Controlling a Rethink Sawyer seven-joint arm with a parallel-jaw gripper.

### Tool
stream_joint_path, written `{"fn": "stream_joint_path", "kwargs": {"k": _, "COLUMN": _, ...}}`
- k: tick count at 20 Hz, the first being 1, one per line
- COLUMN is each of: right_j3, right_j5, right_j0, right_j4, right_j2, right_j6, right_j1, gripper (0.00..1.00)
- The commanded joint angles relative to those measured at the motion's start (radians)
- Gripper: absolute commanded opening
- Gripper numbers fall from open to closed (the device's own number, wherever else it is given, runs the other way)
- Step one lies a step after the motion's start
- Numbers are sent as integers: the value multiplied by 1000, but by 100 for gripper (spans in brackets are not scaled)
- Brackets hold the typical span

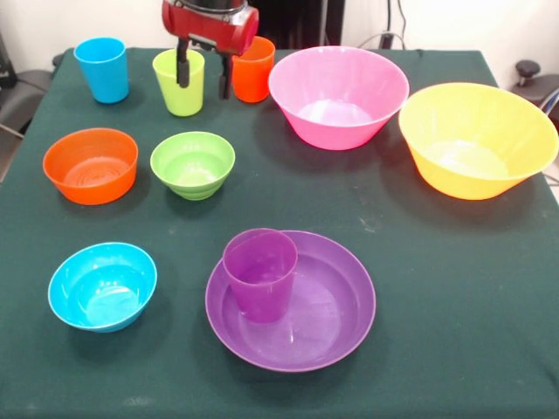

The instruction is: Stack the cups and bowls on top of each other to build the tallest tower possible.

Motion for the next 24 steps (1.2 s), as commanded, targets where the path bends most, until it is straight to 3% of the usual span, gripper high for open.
{"fn": "stream_joint_path", "kwargs": {"k": 1, "right_j3": 11, "right_j5": -57, "right_j0": -20, "right_j4": -97, "right_j2": 103, "right_j6": -102, "right_j1": 89, "gripper": 100}}
{"fn": "stream_joint_path", "kwargs": {"k": 13, "right_j3": 54, "right_j5": 8, "right_j0": -19, "right_j4": -80, "right_j2": 112, "right_j6": -97, "right_j1": 11, "gripper": 100}}
{"fn": "stream_joint_path", "kwargs": {"k": 24, "right_j3": 127, "right_j5": 67, "right_j0": -58, "right_j4": -58, "right_j2": 140, "right_j6": -130, "right_j1": -88, "gripper": 100}}
